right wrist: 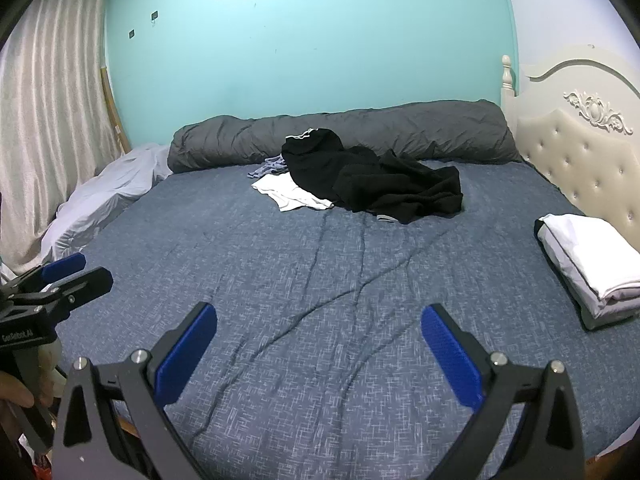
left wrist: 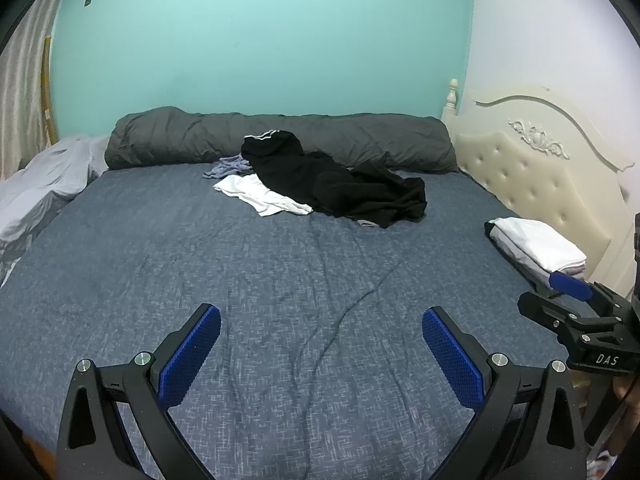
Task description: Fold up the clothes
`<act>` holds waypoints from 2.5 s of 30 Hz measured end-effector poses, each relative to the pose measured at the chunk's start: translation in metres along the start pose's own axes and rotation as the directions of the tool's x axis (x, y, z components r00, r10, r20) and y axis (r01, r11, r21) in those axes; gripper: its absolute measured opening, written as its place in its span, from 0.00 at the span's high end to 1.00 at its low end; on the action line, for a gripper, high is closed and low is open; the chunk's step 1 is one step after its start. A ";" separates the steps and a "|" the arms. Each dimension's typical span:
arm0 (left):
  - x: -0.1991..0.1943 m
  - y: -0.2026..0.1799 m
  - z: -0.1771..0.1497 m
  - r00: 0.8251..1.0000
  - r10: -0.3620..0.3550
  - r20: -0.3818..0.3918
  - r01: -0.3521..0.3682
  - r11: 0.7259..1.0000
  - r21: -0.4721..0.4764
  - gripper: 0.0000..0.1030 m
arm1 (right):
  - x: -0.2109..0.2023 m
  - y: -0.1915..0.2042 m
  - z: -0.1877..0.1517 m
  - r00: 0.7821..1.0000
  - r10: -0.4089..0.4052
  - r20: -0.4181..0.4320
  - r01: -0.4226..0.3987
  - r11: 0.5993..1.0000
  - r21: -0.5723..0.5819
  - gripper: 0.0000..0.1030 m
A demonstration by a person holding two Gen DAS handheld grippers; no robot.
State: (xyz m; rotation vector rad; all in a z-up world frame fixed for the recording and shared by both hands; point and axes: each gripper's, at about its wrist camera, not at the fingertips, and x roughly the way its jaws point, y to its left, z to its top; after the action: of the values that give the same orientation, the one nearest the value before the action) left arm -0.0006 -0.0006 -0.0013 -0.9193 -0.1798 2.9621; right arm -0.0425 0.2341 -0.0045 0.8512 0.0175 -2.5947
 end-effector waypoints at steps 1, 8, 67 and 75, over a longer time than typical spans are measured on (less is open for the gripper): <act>0.001 0.000 0.000 1.000 0.000 -0.002 0.000 1.000 0.001 0.00 | 0.000 0.000 0.000 1.000 0.000 -0.001 0.000 1.000 -0.001 0.00; 0.005 -0.001 -0.005 1.000 0.004 -0.010 -0.004 1.000 0.012 0.00 | -0.001 0.000 0.002 1.000 -0.004 -0.007 0.004 1.000 -0.009 0.00; -0.001 -0.004 -0.002 1.000 -0.009 -0.009 0.009 1.000 0.011 0.00 | -0.003 -0.006 0.000 1.000 -0.002 -0.003 0.002 1.000 0.003 0.00; -0.001 -0.006 0.000 1.000 -0.005 -0.012 0.005 1.000 0.010 0.00 | -0.003 -0.007 0.001 1.000 -0.003 -0.002 0.003 1.000 0.006 0.00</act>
State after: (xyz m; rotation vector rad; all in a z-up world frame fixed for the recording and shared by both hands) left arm 0.0000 0.0053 -0.0004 -0.9335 -0.1665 2.9492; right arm -0.0436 0.2410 -0.0031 0.8571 0.0112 -2.5976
